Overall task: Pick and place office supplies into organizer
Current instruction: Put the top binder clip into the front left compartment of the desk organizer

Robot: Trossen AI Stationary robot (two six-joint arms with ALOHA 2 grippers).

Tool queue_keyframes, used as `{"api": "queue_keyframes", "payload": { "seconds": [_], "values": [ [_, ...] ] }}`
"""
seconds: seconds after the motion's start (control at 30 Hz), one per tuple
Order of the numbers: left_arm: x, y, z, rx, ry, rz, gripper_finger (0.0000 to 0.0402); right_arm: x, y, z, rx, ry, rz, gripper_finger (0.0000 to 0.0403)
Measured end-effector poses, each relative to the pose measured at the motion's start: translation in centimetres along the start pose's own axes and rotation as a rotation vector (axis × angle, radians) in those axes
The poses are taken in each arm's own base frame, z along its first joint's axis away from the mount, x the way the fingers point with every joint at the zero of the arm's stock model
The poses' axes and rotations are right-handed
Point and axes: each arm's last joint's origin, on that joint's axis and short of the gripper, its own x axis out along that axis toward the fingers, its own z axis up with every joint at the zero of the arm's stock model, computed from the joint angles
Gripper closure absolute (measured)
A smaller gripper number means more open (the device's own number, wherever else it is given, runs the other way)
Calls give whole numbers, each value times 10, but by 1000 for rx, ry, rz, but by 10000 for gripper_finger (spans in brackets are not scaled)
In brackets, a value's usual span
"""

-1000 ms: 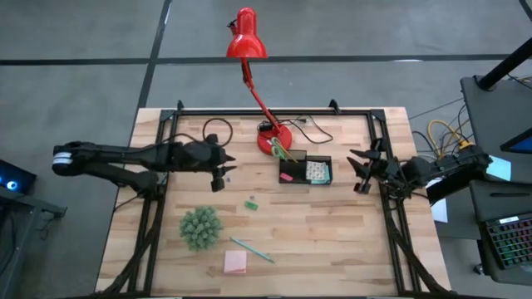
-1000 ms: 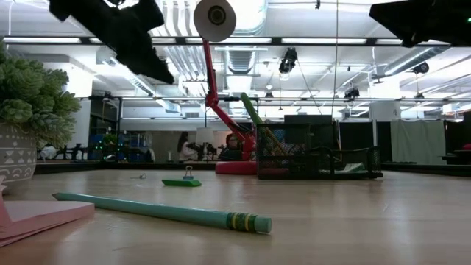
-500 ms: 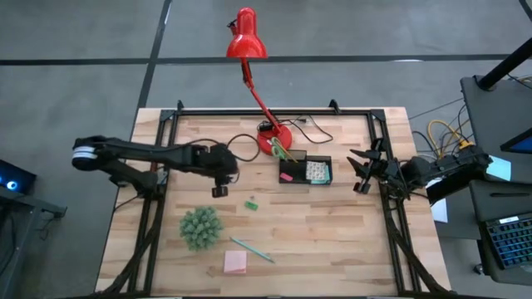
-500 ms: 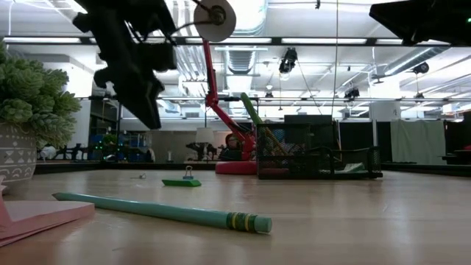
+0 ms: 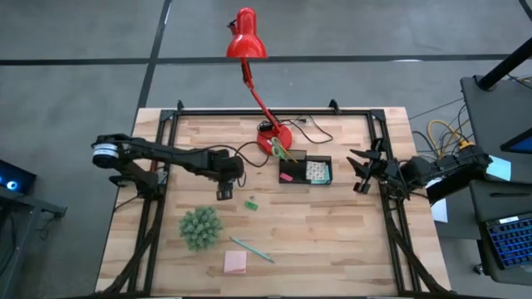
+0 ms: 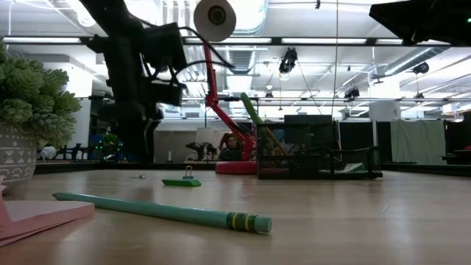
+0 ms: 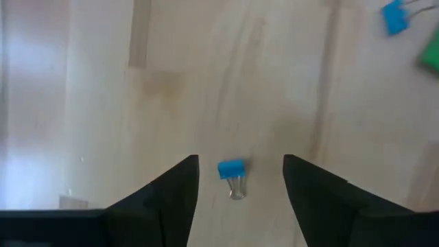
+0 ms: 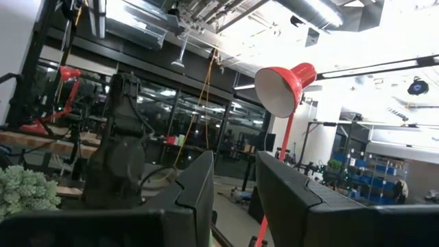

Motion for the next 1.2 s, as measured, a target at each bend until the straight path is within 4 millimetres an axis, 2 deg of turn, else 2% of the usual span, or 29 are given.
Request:
{"api": "queue_keyframes", "payload": {
  "seconds": [0.23,0.5,0.73,0.97,1.2],
  "values": [
    [11,6,-1,-49,48,-3,203,0,0,0,-2,3,2,303],
    [13,15,-2,-109,57,1,203,0,0,0,-3,4,3,303],
    [13,13,-1,-139,58,-83,203,0,0,0,-3,4,3,303],
    [15,14,-1,-139,59,-62,203,0,0,0,-13,4,3,303],
    [26,13,-2,-135,101,-63,203,0,0,0,-11,4,3,303]
  ]
}}
